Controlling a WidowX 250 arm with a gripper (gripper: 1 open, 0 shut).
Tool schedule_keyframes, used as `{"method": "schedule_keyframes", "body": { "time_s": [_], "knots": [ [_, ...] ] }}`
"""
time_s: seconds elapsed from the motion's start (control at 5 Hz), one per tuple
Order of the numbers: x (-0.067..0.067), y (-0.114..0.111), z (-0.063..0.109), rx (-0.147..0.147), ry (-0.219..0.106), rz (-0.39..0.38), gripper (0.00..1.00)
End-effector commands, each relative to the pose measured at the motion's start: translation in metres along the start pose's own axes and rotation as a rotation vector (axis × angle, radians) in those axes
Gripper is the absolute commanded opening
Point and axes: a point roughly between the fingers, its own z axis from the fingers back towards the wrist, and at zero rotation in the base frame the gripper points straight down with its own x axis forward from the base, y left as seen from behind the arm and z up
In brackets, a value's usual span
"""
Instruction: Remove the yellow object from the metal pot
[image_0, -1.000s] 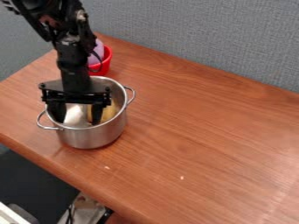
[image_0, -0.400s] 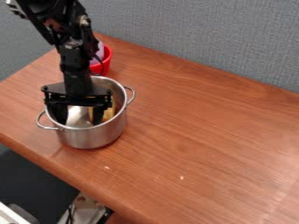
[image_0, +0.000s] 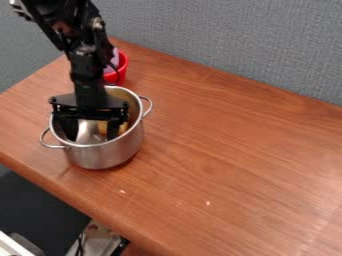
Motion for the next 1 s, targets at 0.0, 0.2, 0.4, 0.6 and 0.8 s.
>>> {"method": "schedule_keyframes", "body": {
  "time_s": [0.0, 0.2, 0.4, 0.6, 0.8],
  "knots": [
    [0.0077, 0.0035, 0.0048, 0.005, -0.031, -0.004, 0.00],
    [0.0071, 0.0031, 0.0078, 0.000, -0.025, -0.009, 0.00],
    [0.0072, 0.0025, 0.0083, -0.001, -0.019, -0.008, 1.00],
    [0.0072, 0.0020, 0.0091, -0.005, -0.013, -0.009, 1.00],
    [0.0075, 0.0017, 0.0093, -0.010, -0.011, -0.010, 0.00]
  ]
}}
